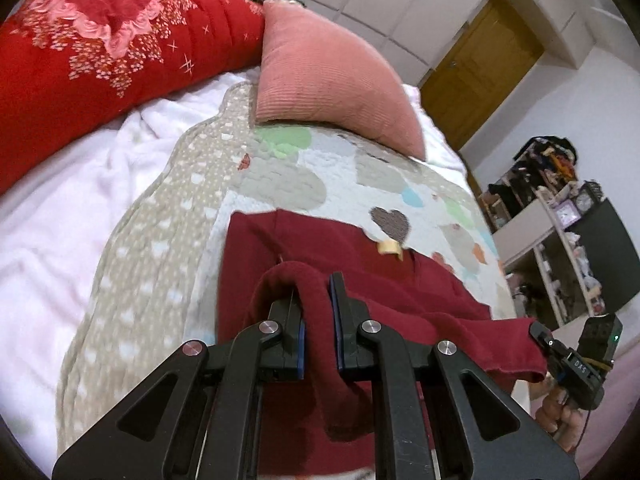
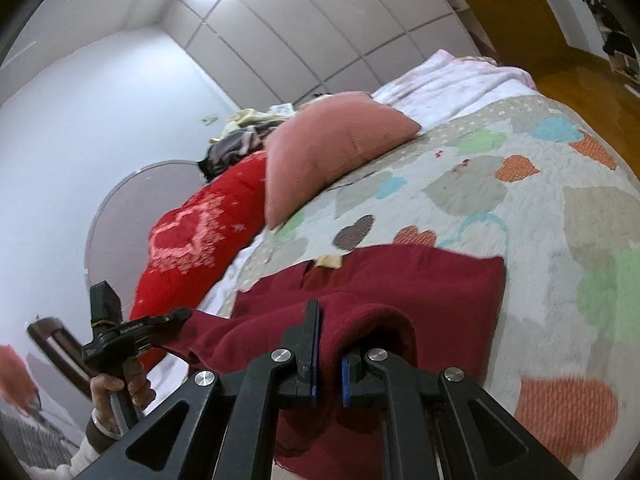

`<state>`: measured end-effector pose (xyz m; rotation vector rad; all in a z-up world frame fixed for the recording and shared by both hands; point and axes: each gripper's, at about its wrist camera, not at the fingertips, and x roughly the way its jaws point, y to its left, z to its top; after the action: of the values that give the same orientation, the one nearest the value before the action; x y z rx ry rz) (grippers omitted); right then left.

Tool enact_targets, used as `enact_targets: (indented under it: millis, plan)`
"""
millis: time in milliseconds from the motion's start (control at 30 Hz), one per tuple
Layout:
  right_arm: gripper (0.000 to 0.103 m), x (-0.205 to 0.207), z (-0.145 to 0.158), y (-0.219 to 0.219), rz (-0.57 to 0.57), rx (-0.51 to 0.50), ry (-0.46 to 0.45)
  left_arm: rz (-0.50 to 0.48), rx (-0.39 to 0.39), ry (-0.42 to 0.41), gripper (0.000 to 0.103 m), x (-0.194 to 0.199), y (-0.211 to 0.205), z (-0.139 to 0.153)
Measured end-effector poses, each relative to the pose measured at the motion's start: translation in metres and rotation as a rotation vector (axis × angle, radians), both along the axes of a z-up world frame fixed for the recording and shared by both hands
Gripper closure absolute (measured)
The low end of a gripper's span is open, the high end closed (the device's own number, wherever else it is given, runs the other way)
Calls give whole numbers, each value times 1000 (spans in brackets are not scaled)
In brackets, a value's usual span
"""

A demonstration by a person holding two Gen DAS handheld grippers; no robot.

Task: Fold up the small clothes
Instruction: 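Lift the hem with both grippers and fold it over toward the collar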

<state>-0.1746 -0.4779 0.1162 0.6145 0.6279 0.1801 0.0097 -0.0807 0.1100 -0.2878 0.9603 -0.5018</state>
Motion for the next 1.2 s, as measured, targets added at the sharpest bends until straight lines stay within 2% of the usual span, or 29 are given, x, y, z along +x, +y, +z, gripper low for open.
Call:
enact_targets:
  millis: [167,267,333,400,433,500,567,633,700,800,900,1033,1133,1200]
  plan:
    - [96,48,-39,-26,-28,103,115,3,27,68,94,35,-17,-27]
    - [96,64,-56,-40,-46,133,174,-18,28,103,86,49,-20,-37]
    - [95,63,-57,-49,-61,177,162,-46,-21,129,63,54,-16,-37]
    - [92,58,-55,-56,-75,220,145,-58,-66,130,47,55,-13,-31]
    - [89,56,-53,-58,-88,227,141,-52,-73,124,35,55,-12,-27]
    - [85,53,-49,-63,-103,247,128,11,-49,68,22,54,-6,-14]
    - [83,48,-44,-70,-131,286,109,32,-67,38,22,53,0,-7]
    - [79,41,-36,-68,-153,265,90,19,-76,53,22,53,2,-5]
    - [79,33,-23,-58,-189,132,88,17,-67,49,22,49,3,-4]
    - [79,19,-10,-55,-239,75,34,2,-39,39,22,43,-2,-7]
    - [79,19,0,-41,-185,29,9,1,-37,33,22,34,-4,-10]
    - [79,17,4,-8,-165,-186,41,54,-55,0,22,17,11,-10]
    - [79,-4,-1,-4,-184,-186,23,74,-32,-42,22,9,23,-4]
    - [79,-12,-8,-4,-179,-179,46,66,-30,-67,22,3,29,-1]
